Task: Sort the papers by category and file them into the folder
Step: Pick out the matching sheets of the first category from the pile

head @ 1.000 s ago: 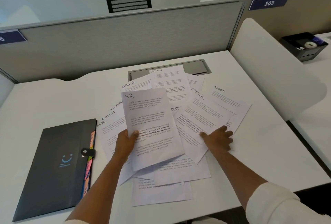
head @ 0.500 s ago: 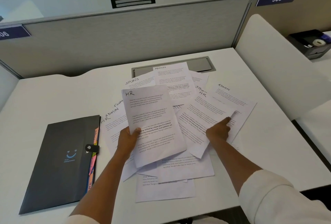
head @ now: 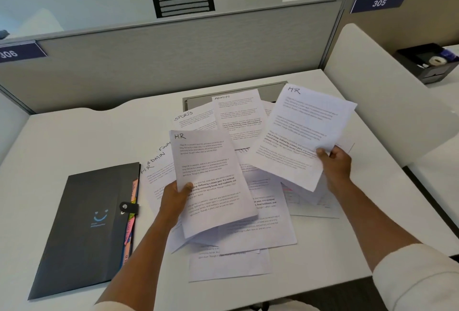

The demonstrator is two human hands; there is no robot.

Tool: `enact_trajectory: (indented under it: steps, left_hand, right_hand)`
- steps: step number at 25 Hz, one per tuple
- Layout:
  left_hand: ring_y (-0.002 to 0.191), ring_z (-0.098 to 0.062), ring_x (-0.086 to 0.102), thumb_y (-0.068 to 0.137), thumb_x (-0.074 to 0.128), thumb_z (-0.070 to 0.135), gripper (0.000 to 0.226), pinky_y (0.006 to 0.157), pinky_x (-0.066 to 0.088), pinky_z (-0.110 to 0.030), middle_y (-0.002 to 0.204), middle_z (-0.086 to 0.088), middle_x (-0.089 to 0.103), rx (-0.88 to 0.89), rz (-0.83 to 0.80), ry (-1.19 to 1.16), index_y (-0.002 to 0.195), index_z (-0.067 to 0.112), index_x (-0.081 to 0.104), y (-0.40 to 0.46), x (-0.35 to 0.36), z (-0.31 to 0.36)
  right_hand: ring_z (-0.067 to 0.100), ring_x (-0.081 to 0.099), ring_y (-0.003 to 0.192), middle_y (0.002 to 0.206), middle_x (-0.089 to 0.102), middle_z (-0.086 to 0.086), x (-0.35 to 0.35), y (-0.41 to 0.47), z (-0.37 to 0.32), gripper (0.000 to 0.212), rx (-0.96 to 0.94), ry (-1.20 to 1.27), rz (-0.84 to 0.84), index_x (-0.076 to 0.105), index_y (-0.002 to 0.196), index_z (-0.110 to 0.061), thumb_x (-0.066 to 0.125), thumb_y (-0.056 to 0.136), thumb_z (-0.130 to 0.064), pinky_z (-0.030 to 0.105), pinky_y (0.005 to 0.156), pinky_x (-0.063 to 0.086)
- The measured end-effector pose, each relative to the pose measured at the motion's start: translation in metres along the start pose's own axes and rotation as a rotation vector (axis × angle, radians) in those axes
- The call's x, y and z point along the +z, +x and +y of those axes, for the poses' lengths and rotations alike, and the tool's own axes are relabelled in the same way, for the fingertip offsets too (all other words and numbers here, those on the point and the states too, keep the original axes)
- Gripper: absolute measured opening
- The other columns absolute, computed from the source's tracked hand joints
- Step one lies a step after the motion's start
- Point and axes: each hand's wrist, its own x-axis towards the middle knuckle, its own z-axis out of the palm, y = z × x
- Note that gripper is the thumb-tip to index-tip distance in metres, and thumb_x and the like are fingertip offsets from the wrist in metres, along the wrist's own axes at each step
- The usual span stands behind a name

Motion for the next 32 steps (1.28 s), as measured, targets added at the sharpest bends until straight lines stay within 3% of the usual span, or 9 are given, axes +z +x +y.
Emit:
enact_trajectory:
  steps: [5,9,15,20,24,28,32]
  left_hand:
    - [0.088,-0.026,0.073,0.094,0.062,0.024,0.014,0.080,0.059,-0.045,0.103,-0.003,0.074,0.025,-0.070,-0.025,0.108,0.020,0.064,-0.003,0.016,0.010]
    - [0.083,-0.021,0.074,0.097,0.058,0.026,0.012,0.078,0.060,-0.042,0.099,-0.001,0.075,0.043,-0.099,-0.021,0.105,0.021,0.065,-0.004,0.027,0.021]
    - [0.086,-0.028,0.075,0.099,0.052,0.032,0.028,0.073,0.061,-0.043,0.103,-0.005,0.076,0.059,-0.191,-0.071,0.115,0.013,0.064,-0.013,0.033,0.031]
    - [0.085,-0.024,0.075,0.092,0.063,0.032,0.025,0.070,0.062,-0.038,0.099,-0.002,0.077,0.058,-0.218,-0.095,0.112,0.016,0.065,-0.021,0.038,0.039]
    - [0.083,-0.024,0.075,0.090,0.068,0.025,0.021,0.064,0.061,-0.032,0.096,-0.003,0.077,0.043,-0.225,-0.123,0.108,0.016,0.066,-0.024,0.038,0.044]
    - [0.083,-0.026,0.075,0.089,0.069,0.025,0.023,0.066,0.061,-0.036,0.097,-0.004,0.077,0.054,-0.231,-0.123,0.109,0.016,0.066,-0.025,0.036,0.049]
    - [0.083,-0.025,0.075,0.088,0.069,0.026,0.022,0.069,0.062,-0.038,0.099,-0.006,0.077,0.089,-0.212,-0.121,0.108,0.018,0.065,-0.023,0.035,0.055]
  right_hand:
    - [0.016,0.064,0.077,0.090,0.069,0.003,0.014,-0.017,-0.008,0.015,0.047,0.075,-0.218,0.068,0.102,-0.009,0.069,0.087,-0.006,0.020,0.058,0.054]
    - [0.015,0.070,0.078,0.093,0.073,0.001,0.030,-0.037,0.000,0.017,0.067,0.003,-0.381,0.070,0.101,-0.014,0.070,0.086,-0.006,0.028,0.068,0.057]
    - [0.015,0.072,0.078,0.089,0.075,-0.003,0.049,-0.065,0.010,0.012,0.016,-0.195,-0.543,0.070,0.098,-0.016,0.072,0.086,-0.013,0.026,0.064,0.055]
    - [0.019,0.073,0.086,0.093,0.076,-0.002,0.059,-0.076,0.010,0.013,-0.007,-0.204,-0.604,0.072,0.098,-0.015,0.073,0.085,-0.017,0.038,0.078,0.059]
    - [0.016,0.072,0.084,0.091,0.075,-0.004,0.063,-0.080,0.004,0.012,-0.034,-0.188,-0.622,0.072,0.097,-0.017,0.074,0.084,-0.018,0.035,0.077,0.058]
    - [0.015,0.071,0.080,0.087,0.074,-0.006,0.069,-0.085,0.001,0.011,-0.036,-0.175,-0.555,0.072,0.093,-0.017,0.075,0.084,-0.020,0.028,0.068,0.054]
    - [0.018,0.070,0.086,0.090,0.074,-0.004,0.074,-0.090,-0.005,0.012,-0.071,-0.180,-0.494,0.070,0.096,-0.017,0.074,0.085,-0.022,0.027,0.070,0.054]
